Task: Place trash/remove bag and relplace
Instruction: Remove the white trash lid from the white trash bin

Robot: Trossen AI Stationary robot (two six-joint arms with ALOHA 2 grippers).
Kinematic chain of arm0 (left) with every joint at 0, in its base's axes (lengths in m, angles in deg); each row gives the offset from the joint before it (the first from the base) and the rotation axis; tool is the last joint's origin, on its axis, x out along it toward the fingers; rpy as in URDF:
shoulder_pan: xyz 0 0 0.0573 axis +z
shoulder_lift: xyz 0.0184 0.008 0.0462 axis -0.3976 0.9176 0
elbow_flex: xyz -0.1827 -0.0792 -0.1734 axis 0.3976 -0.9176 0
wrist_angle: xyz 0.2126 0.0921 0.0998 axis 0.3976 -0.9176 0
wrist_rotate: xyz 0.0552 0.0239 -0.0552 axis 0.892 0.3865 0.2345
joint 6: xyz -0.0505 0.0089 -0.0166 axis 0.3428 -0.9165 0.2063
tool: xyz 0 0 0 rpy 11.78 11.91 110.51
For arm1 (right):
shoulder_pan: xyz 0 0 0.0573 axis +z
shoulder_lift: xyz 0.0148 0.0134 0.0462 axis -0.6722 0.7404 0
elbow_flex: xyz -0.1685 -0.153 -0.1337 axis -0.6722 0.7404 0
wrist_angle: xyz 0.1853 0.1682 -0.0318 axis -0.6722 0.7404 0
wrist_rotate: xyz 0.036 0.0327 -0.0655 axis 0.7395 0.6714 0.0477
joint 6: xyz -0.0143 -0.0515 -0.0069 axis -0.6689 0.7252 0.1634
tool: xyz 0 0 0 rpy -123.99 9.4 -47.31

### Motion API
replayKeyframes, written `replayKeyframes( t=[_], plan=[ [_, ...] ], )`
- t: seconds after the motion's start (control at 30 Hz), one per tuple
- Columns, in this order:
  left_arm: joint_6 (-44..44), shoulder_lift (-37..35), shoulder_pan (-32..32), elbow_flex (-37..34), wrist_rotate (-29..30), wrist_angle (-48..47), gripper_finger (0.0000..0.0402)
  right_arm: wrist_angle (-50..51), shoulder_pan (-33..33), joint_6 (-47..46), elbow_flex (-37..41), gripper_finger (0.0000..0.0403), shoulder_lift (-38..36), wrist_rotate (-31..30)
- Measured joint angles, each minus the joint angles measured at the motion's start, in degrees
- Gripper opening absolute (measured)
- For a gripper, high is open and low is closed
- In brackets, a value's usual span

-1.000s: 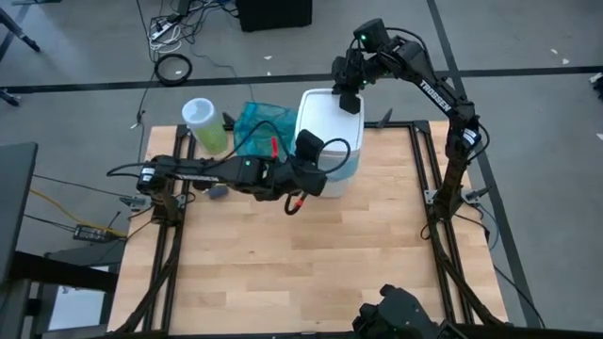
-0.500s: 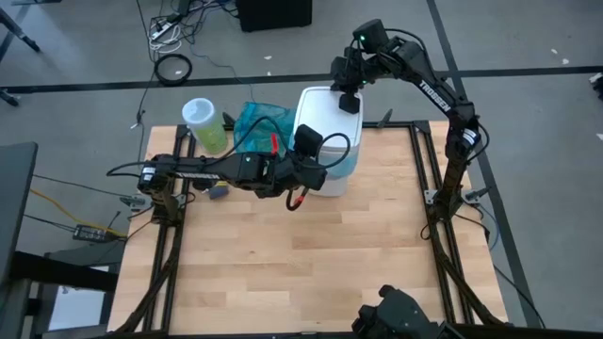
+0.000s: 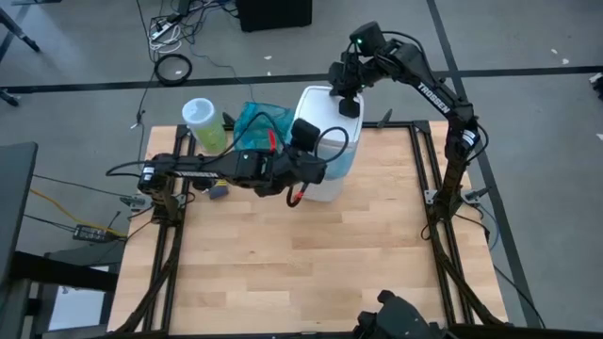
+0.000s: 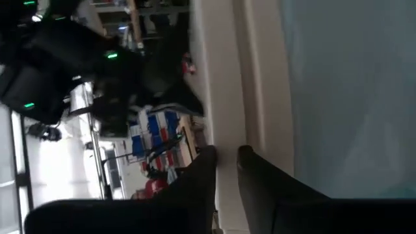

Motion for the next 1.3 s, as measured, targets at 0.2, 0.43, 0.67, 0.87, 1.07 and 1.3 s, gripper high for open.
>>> replayKeyframes(
  t=[0.2, 0.43, 0.67, 0.87, 1.07, 1.3],
  plan=[
    [0.62, -0.02, 0.07, 4.28, 2.36, 0.54, 0.0037, 0.29, 0.92, 0.12, 0.00, 0.0001, -0.79, 0.81],
    [15.40, -0.11, -0.15, 5.00, -2.59, -6.99, 0.0005, 0.01, 2.64, 1.54, -0.07, 0.0000, -1.31, -0.09],
    [17.31, -0.28, -0.17, 5.13, -1.65, -10.12, 0.0005, 0.82, 4.58, 3.62, -0.07, 0.0000, -1.33, -3.57],
    [16.90, -1.62, -0.20, 13.10, 1.69, -6.46, 0.0013, 0.71, 4.78, 5.06, -0.07, 0.0000, -1.49, -2.86],
    [16.98, -4.37, -0.37, 20.30, 6.53, 0.99, 0.0013, 0.43, 5.55, 7.63, -0.09, 0.0000, -1.49, -2.73],
    [47.01, -16.68, -0.10, 19.17, -7.13, -5.08, 0.0014, -2.57, 5.58, 14.87, -0.13, 0.0000, -3.07, 1.64]
  ],
)
